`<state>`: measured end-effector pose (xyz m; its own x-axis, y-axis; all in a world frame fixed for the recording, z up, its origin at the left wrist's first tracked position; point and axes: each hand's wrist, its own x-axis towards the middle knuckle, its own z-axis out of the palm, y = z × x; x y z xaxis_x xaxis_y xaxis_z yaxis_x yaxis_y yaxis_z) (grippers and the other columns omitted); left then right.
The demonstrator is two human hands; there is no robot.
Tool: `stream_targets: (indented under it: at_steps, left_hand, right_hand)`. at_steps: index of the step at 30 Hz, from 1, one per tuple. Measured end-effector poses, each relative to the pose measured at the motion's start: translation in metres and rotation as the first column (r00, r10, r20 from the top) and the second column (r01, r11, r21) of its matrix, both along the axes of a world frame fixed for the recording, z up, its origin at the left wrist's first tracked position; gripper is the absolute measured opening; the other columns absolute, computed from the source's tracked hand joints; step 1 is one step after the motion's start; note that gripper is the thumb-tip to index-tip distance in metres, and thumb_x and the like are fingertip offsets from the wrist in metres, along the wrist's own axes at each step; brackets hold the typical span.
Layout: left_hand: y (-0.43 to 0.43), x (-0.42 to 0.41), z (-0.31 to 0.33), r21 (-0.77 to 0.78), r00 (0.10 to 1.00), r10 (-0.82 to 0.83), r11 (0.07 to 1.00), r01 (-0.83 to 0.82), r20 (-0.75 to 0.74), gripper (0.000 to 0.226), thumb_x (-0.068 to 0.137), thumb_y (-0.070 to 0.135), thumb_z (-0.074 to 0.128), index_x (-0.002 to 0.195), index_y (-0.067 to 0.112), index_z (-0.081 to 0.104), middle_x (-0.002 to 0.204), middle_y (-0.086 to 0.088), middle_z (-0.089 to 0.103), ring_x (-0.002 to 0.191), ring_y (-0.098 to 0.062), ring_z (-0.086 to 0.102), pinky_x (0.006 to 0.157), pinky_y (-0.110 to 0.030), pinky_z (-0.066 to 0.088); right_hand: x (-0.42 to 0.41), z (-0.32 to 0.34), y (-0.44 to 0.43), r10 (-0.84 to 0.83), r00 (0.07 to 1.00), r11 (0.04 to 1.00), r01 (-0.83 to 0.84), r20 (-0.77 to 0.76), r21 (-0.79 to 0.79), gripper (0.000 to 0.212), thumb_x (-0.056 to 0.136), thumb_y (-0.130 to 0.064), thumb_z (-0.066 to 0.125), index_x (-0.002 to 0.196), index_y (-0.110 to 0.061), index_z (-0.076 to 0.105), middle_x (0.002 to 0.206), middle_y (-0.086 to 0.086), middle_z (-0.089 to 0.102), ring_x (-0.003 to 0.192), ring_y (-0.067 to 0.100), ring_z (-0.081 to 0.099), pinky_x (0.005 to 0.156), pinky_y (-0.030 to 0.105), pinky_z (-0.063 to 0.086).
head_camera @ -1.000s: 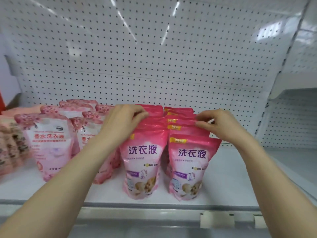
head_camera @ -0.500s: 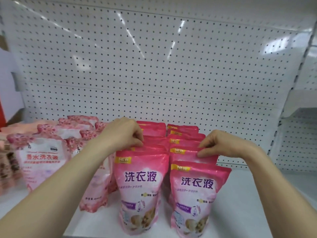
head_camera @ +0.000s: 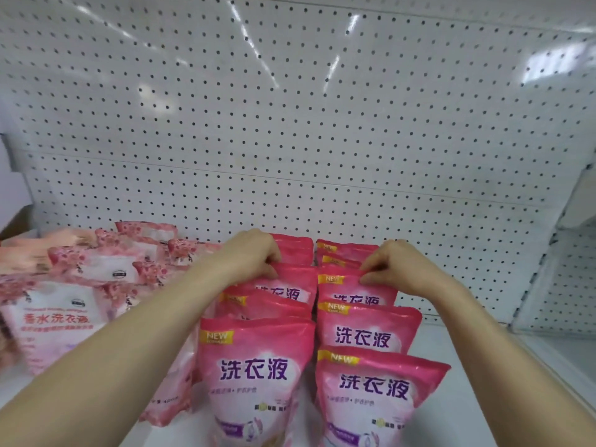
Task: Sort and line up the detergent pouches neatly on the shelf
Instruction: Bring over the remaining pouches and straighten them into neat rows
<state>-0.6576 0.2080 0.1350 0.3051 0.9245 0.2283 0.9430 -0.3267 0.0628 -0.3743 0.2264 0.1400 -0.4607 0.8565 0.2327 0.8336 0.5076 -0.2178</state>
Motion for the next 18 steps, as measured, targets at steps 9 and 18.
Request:
stream_targets:
  at_steps: [9, 18]
  left_hand:
    - [0.009, 0.004, -0.005, 0.052, 0.999, -0.037, 0.998, 0.038, -0.017, 0.020, 0.074, 0.030, 0.078, 0.077, 0.012, 0.070, 0.074, -0.003, 0.067, 0.073, -0.021, 0.060, 0.063, -0.030, 0.042]
    - [-0.018, -0.003, 0.007, -0.039, 0.999, -0.015, 0.999, 0.016, 0.036, 0.008, 0.076, 0.029, 0.079, 0.081, 0.024, 0.075, 0.073, 0.011, 0.066, 0.071, -0.009, 0.058, 0.068, -0.025, 0.044]
  right_hand:
    - [0.007, -0.009, -0.006, -0.035, 0.996, 0.998, 0.031, -0.082, -0.048, 0.014, 0.079, -0.029, 0.081, 0.071, -0.039, 0.074, 0.066, -0.022, 0.068, 0.063, -0.010, 0.060, 0.057, 0.004, 0.039]
    - [-0.002, -0.004, -0.024, -0.054, 0.987, 0.998, 0.050, -0.153, -0.027, 0.037, 0.089, -0.040, 0.070, 0.054, -0.026, 0.069, 0.057, 0.013, 0.062, 0.053, 0.019, 0.049, 0.068, 0.038, 0.050]
